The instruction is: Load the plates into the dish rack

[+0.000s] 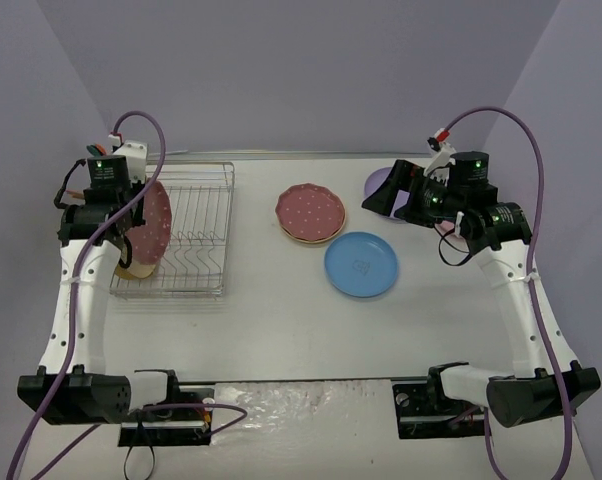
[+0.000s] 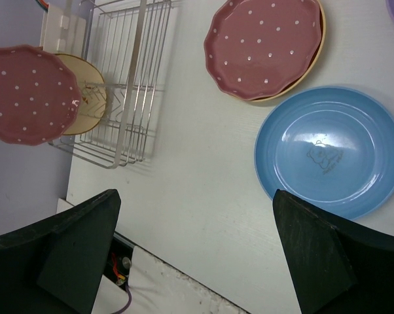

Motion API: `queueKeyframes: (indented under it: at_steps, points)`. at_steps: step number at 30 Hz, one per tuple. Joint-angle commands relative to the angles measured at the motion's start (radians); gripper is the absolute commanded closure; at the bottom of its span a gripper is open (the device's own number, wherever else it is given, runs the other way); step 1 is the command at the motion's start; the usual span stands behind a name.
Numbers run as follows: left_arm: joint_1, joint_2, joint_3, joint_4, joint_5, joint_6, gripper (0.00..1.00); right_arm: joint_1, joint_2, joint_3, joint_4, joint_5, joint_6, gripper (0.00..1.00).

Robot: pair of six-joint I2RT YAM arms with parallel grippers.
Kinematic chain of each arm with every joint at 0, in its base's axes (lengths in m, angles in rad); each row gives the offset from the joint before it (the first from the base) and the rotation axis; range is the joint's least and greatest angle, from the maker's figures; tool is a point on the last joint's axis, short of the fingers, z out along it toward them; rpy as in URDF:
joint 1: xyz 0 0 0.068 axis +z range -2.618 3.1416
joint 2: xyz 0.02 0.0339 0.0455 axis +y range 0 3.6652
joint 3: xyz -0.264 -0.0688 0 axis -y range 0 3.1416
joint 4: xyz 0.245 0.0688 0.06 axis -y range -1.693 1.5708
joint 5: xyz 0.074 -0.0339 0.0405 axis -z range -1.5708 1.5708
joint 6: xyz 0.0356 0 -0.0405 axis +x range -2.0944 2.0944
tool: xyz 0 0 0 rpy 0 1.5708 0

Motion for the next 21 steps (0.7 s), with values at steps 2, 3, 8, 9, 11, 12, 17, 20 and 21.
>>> queueKeyframes:
  at_steps: [2,3,8,9,11,12,17,20,21]
  points:
    - [0.043,0.002,0.087,0.165,-0.082,0.134,1.00,0.008,-0.002,-0.022,0.051,-0.030,-0.027,0.00]
    - [0.048,0.012,0.085,0.169,-0.084,0.146,1.00,0.008,0.000,-0.024,0.052,-0.030,-0.031,0.00]
    - [0.064,0.065,0.080,0.178,-0.114,0.177,1.00,0.008,0.013,-0.036,0.053,-0.042,-0.027,0.00]
    - [0.064,0.075,0.082,0.176,-0.119,0.180,1.00,0.008,0.015,-0.041,0.054,-0.049,-0.025,0.00]
    - [0.065,0.084,0.078,0.184,-0.112,0.181,1.00,0.008,0.021,-0.051,0.059,-0.055,-0.024,0.00]
    - [0.064,0.090,0.067,0.192,-0.112,0.178,1.00,0.008,0.024,-0.055,0.059,-0.054,-0.025,0.00]
    - [0.063,0.117,0.041,0.217,-0.138,0.167,1.00,0.008,0.031,-0.061,0.065,-0.053,-0.033,0.00]
    - [0.063,0.131,0.022,0.231,-0.152,0.155,1.00,0.008,0.038,-0.073,0.068,-0.046,-0.038,0.00]
    - [0.064,0.135,0.016,0.236,-0.157,0.150,1.00,0.008,0.039,-0.075,0.069,-0.046,-0.038,0.00]
